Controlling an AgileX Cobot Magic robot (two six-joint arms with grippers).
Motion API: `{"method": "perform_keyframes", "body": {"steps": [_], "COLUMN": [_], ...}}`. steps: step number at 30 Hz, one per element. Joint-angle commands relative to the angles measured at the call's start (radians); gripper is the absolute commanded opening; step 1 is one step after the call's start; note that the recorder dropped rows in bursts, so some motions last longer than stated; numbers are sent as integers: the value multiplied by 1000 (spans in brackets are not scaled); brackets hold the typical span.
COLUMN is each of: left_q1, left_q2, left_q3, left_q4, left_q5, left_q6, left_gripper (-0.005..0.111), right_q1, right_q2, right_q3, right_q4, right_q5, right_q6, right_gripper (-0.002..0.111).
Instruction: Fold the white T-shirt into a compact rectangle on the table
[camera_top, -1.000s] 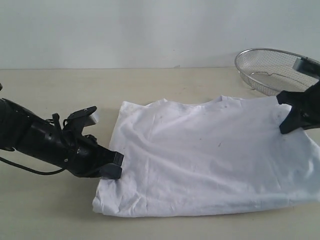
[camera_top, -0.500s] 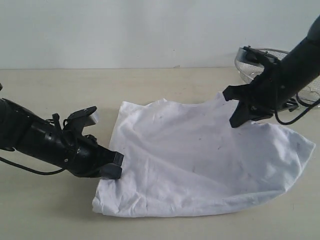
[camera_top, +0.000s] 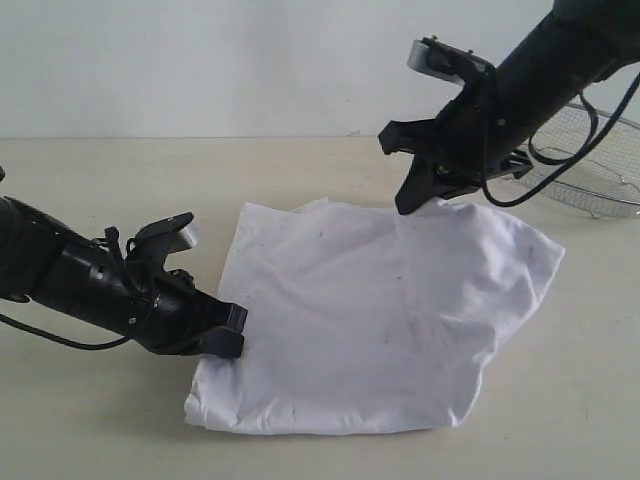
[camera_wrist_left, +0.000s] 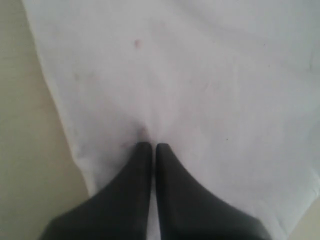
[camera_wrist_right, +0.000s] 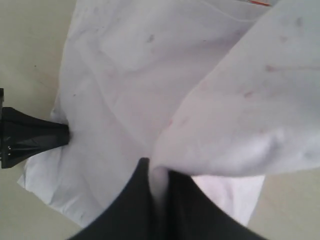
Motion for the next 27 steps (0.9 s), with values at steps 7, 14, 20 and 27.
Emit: {"method": "perform_keyframes", "body": {"steps": [7, 14, 20, 27], "left_q1": [-5, -5, -5, -5], "left_q2": [18, 18, 18, 18], "left_q3": [5, 5, 5, 5], "left_q4": [18, 18, 18, 18], "left_q5": [-13, -13, -13, -13], "left_q6": [-7, -7, -7, -7], "left_gripper": [5, 5, 5, 5], "right_q1": [132, 196, 233, 253], "right_q2": [-15, -15, -15, 2], "right_q3": [-14, -14, -14, -14], "right_q4": [5, 3, 6, 10], "right_q5": [-45, -76, -132, -144], "right_q6": [30, 67, 75, 92], "right_gripper": [0, 0, 0, 0]}}
